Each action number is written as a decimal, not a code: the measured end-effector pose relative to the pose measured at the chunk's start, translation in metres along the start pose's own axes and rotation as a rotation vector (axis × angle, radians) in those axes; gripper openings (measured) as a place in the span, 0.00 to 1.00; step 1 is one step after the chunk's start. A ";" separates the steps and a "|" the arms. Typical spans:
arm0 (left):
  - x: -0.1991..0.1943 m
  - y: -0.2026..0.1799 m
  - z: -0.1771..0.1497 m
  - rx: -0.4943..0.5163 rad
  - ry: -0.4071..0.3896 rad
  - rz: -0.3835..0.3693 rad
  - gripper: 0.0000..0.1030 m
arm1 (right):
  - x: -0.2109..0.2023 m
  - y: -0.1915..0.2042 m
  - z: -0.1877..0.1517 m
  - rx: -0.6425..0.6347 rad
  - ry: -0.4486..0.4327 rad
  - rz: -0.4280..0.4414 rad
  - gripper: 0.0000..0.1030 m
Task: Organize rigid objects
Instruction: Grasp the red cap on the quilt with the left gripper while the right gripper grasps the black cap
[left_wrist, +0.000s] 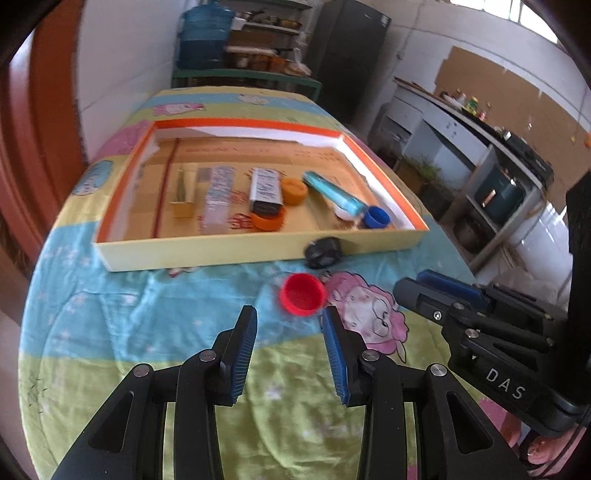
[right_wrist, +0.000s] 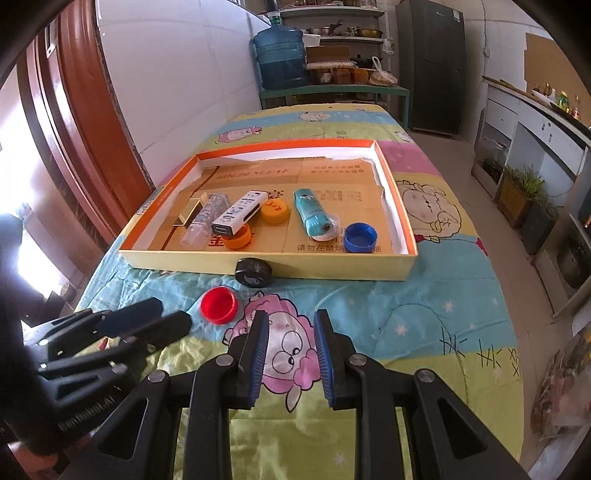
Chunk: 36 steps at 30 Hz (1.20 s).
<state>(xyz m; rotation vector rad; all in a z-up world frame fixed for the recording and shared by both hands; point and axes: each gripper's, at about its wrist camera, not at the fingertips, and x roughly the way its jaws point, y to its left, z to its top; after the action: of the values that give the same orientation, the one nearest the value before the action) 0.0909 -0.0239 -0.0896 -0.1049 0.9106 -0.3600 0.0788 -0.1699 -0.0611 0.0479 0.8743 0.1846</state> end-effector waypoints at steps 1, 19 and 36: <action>0.003 -0.002 0.001 0.008 0.006 -0.002 0.37 | 0.000 -0.002 0.000 0.001 0.003 -0.004 0.24; 0.039 -0.015 0.015 0.073 0.018 0.043 0.37 | 0.010 -0.017 0.002 0.025 0.020 -0.007 0.24; 0.015 0.009 0.014 0.028 -0.057 0.077 0.30 | 0.029 -0.001 0.007 0.012 0.062 0.071 0.24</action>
<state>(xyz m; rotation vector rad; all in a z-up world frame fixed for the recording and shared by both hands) 0.1127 -0.0214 -0.0947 -0.0545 0.8502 -0.2965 0.1024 -0.1657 -0.0784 0.0851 0.9360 0.2482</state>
